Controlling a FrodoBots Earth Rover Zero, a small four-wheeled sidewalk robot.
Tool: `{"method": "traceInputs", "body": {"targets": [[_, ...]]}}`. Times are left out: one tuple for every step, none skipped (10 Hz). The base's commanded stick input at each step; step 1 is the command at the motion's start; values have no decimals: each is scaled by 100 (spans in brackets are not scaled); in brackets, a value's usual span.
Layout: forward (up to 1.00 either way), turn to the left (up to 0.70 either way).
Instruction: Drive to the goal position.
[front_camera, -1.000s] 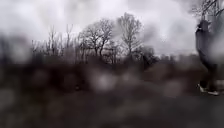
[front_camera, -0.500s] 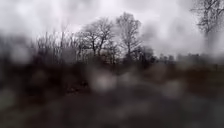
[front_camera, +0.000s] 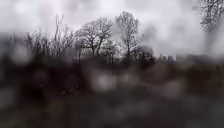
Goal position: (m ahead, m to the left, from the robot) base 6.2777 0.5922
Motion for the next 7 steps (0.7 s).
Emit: {"method": "traceInputs", "body": {"targets": [[100, 0], [100, 0], [100, 0], [100, 0], [100, 0], [100, 0], [100, 0]]}}
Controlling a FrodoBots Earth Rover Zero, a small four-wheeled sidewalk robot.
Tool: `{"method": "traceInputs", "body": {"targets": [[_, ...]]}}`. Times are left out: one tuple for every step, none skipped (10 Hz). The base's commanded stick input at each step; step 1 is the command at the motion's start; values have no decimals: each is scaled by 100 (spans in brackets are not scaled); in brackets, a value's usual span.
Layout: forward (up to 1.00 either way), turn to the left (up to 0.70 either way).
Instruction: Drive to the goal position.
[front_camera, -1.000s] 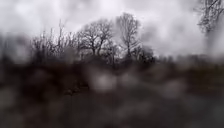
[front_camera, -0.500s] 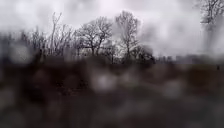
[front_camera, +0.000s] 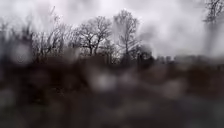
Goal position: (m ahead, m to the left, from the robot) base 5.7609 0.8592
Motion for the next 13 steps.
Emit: {"method": "traceInputs", "body": {"targets": [[100, 0], [100, 0], [100, 0], [100, 0], [100, 0], [100, 0], [100, 0], [100, 0], [100, 0], [100, 0], [100, 0], [100, 0], [100, 0]]}}
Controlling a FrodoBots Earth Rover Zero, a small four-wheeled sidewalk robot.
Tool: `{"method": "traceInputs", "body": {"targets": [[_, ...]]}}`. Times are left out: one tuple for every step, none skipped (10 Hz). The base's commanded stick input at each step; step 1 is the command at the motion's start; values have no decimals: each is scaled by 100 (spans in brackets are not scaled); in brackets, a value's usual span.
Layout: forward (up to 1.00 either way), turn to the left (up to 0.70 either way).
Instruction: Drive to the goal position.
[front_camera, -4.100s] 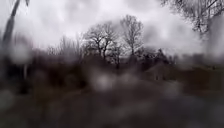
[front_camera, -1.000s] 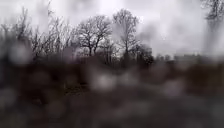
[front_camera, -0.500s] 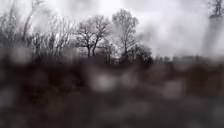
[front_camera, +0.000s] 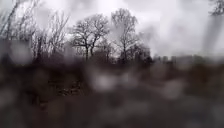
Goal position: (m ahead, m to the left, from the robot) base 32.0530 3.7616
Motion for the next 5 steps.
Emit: {"method": "traceInputs", "body": {"targets": [[100, 0], [100, 0], [100, 0], [100, 0], [100, 0]]}}
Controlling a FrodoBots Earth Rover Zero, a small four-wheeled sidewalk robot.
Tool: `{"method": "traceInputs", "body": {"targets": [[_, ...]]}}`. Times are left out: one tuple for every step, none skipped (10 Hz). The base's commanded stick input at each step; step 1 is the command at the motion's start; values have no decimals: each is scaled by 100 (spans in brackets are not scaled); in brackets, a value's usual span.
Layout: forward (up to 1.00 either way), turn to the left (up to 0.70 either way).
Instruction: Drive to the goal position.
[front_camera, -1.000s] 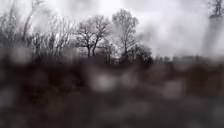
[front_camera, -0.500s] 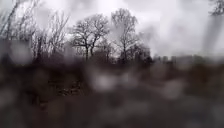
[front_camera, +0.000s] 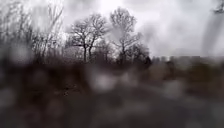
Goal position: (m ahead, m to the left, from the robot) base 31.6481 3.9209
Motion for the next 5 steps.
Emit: {"method": "traceInputs", "body": {"targets": [[100, 0], [100, 0], [100, 0], [100, 0], [100, 0]]}}
